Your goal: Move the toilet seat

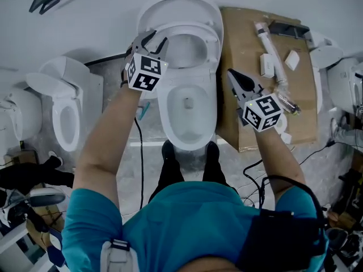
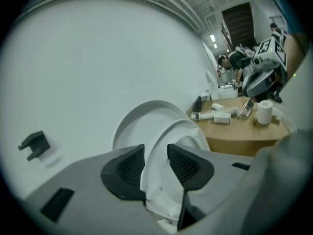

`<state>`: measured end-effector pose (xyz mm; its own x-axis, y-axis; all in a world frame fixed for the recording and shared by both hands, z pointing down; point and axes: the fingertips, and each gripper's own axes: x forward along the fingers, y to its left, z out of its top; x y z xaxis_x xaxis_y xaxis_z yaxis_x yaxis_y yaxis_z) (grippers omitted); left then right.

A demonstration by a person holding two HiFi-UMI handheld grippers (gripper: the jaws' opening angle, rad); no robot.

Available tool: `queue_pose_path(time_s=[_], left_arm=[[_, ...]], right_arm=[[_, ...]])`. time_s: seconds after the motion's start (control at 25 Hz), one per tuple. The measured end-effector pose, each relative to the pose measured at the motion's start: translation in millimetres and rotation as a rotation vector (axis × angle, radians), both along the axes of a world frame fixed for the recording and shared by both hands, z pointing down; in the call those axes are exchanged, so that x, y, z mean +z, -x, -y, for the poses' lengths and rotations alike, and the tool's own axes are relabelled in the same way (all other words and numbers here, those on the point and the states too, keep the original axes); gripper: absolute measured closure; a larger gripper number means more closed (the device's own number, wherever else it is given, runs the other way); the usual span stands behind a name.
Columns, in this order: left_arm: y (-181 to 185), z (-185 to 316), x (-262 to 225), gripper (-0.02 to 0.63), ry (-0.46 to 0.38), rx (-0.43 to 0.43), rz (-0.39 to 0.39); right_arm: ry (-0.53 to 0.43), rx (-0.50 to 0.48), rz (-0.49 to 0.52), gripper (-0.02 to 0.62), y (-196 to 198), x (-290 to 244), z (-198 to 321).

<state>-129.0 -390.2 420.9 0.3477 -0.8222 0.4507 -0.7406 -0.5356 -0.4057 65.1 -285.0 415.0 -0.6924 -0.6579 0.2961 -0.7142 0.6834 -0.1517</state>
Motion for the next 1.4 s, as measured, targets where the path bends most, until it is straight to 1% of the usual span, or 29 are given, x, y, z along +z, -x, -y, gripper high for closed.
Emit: queue_pose_path(time_s=[0.08, 0.12, 0.32, 0.48, 0.64, 0.76, 0.92, 1.04, 1.16, 1.4], left_arm=[[4.6, -19.4, -9.0, 0.466, 0.021, 0.000, -0.086], [7.0, -28.5, -14.4, 0.466, 0.028, 0.000, -0.114], [11.0, -76.8, -42.1, 0.466, 0.074, -0.024, -0.220], [11.5, -110.4, -62.5, 0.491, 0.088, -0.012, -0.277], [11.7, -150.9, -70.8, 0.511, 0.138, -0.011, -0.325], [12.2, -175.9, -80.8, 0.540, 0.161, -0.024, -0.367], [12.4, -206.3, -103.1, 0.578, 0.156, -0.050, -0.494], [11.2, -228.6, -123.5, 0.597, 0.142, -0.046, -0.598], [14.8, -251.8, -135.5, 0.600, 0.145, -0.032, -0.671], [32.4, -286.5, -134.9, 0.601, 0.188, -0.059, -0.760]], right_arm=[[0.002, -0.012, -0.013, 0.597, 2.4, -6.8, -2.9], [0.000, -0.019, -0.020, 0.597, 4.0, -10.5, -3.8], [0.019, -0.032, -0.036, 0.597, 6.2, -29.2, -15.6], [0.048, -0.042, -0.025, 0.597, 12.9, -38.6, -18.7], [0.074, -0.070, -0.027, 0.597, 16.5, -46.2, -34.5], [0.088, -0.079, -0.021, 0.597, 18.9, -54.1, -47.1], [0.105, -0.086, 0.009, 0.597, 19.3, -67.5, -66.0], [0.115, -0.089, 0.031, 0.597, 17.2, -80.2, -81.3], [0.107, -0.109, 0.037, 0.597, 19.6, -93.3, -97.5], [0.063, -0.147, 0.040, 0.597, 27.4, -122.9, -120.1]])
